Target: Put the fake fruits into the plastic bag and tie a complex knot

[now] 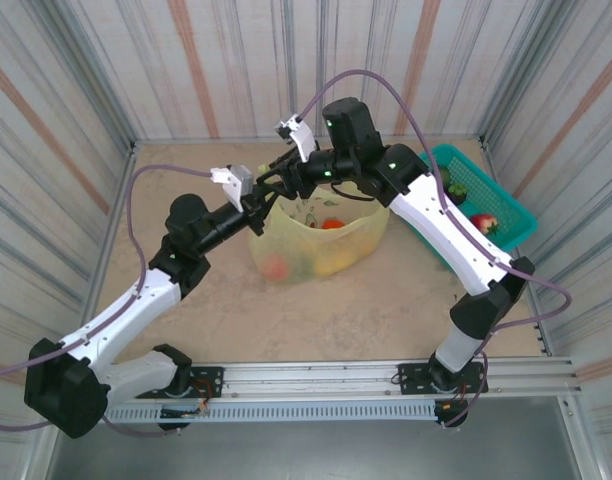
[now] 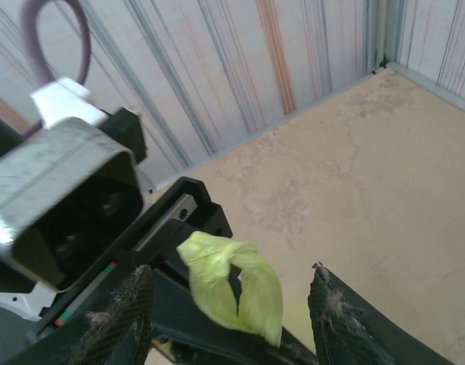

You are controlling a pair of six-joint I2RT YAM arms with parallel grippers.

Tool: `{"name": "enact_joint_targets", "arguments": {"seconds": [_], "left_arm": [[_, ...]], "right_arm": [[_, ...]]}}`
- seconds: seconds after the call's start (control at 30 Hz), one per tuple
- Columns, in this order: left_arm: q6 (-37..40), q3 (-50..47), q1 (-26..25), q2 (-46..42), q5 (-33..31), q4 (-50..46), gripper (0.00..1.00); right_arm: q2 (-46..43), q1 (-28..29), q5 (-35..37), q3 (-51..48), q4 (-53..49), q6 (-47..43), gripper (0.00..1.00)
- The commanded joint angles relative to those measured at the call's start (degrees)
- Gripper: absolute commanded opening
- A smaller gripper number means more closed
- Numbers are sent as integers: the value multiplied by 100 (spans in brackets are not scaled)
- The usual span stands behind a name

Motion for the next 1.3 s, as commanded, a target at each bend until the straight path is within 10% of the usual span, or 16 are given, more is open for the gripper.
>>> {"name": "enact_joint_targets", "arguments": {"seconds": [0.0,0.13,0.27,0.53,0.93,1.27], "left_arm": [[-22,197,-39,23,140,158,0],[9,197,-47,4,156,114,2],[-4,52,-47,-96,-2,126,27],[-132,-579,-43,-216,-631,756,68],[62,-560,-47,603,-700,1961,65],[68,-713,-183,981,-435,2522,29]], "right_arm": [[113,16,-79,100,62,-98,53],[183,-14,-149,140,178,-72,30],[169,-177,-487,99,466,171,1],[-244,-495,-1100,-846,1928,1039,0],[-406,-513,-1521,-1336,2625,1534,1],[-561,-646,-1593,-1781,3321,2215,1]]}}
